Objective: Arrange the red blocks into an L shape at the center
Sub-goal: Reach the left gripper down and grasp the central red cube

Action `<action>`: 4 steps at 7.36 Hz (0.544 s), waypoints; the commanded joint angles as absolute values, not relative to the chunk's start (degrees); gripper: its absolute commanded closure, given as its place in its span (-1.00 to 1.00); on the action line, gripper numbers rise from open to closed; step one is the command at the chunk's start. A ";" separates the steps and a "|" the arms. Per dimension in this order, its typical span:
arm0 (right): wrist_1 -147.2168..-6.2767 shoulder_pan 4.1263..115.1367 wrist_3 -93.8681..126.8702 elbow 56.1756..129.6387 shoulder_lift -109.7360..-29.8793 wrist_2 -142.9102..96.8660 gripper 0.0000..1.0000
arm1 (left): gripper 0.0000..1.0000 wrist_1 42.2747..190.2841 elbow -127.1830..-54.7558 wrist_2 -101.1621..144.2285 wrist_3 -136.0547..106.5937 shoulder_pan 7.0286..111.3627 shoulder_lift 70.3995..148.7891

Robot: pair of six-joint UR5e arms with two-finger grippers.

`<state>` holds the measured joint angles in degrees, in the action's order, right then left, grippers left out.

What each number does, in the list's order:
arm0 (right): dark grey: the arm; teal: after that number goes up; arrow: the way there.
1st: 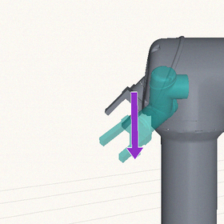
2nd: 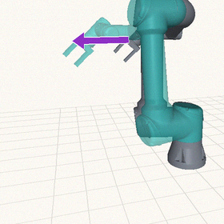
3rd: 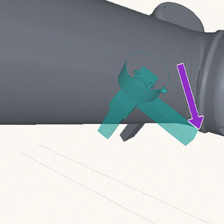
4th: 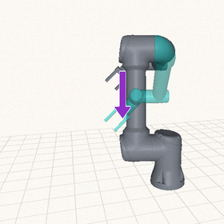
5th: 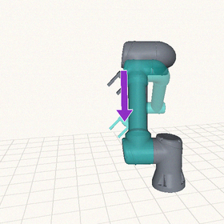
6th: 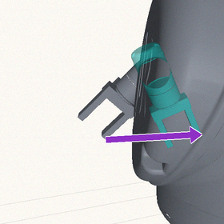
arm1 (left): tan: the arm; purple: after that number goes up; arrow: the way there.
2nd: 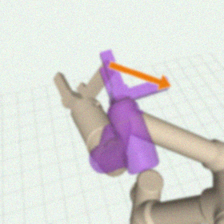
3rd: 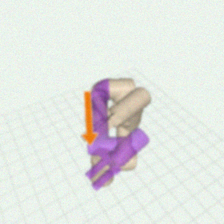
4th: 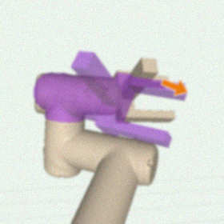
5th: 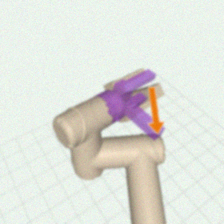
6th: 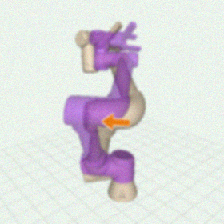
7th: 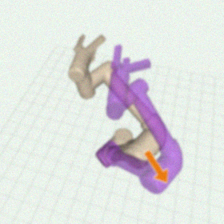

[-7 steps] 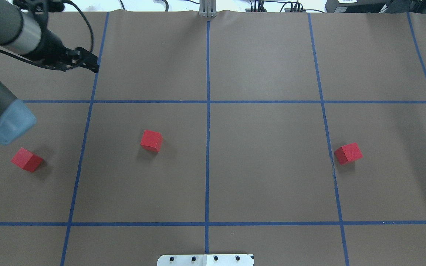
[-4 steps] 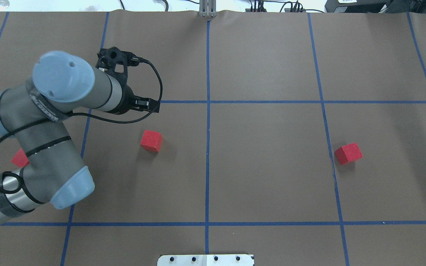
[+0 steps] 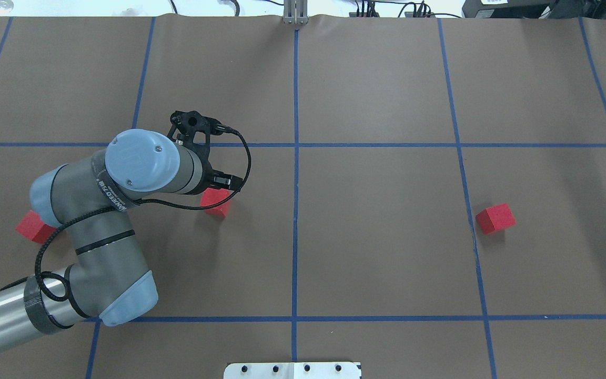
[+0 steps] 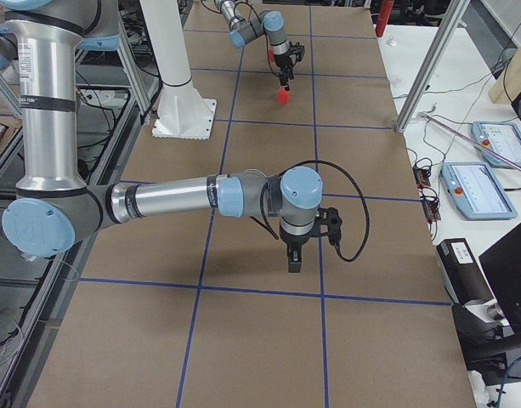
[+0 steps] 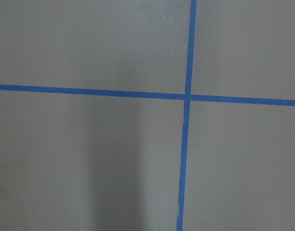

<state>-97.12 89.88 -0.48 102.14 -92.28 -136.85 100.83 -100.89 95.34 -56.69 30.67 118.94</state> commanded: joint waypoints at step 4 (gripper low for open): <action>-97.12 89.82 -0.53 102.04 -92.29 -136.67 -0.99 | -0.99 105.89 -95.55 95.27 -57.56 28.92 119.00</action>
